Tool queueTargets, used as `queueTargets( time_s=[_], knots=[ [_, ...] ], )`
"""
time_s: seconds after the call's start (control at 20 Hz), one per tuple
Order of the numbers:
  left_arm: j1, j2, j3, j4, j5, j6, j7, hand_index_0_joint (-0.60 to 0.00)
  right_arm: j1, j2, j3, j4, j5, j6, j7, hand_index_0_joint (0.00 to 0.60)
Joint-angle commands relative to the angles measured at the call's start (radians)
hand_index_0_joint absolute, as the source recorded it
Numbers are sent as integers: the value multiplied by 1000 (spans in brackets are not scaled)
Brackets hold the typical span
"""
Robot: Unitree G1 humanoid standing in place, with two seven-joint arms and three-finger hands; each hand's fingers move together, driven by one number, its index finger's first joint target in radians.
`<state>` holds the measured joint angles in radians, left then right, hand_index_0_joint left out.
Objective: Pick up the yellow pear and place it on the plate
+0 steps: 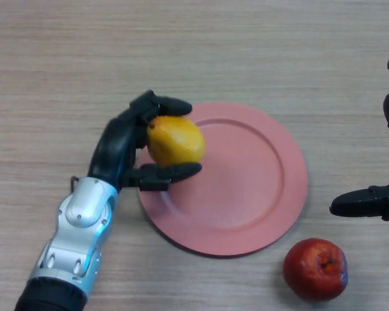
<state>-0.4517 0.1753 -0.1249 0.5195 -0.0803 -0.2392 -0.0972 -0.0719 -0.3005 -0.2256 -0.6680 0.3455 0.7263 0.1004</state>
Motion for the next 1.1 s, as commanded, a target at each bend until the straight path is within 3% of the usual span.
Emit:
queueTargets(
  time_s=[0.05,0.15,0.65,0.8,0.9,1.1],
  knots=[
    [-45,15,28,-55,-14,-34,-4,-201,-23,-38,-73,-60,6,-109,12,0],
    [-53,15,33,-38,4,7,23,0,-16,-36,-89,-67,5,-98,22,0],
    [-22,15,68,-120,54,79,14,0,-19,-33,-86,-78,3,-95,12,0],
    [28,19,106,-276,76,128,-16,0,-30,-38,-88,-77,13,-81,11,0],
    [62,34,123,-373,109,97,8,0,-26,-39,-79,-72,4,-92,13,0],
    [132,69,175,-629,24,193,-1,0,-27,-36,-75,-56,3,-113,16,0]
  ],
)
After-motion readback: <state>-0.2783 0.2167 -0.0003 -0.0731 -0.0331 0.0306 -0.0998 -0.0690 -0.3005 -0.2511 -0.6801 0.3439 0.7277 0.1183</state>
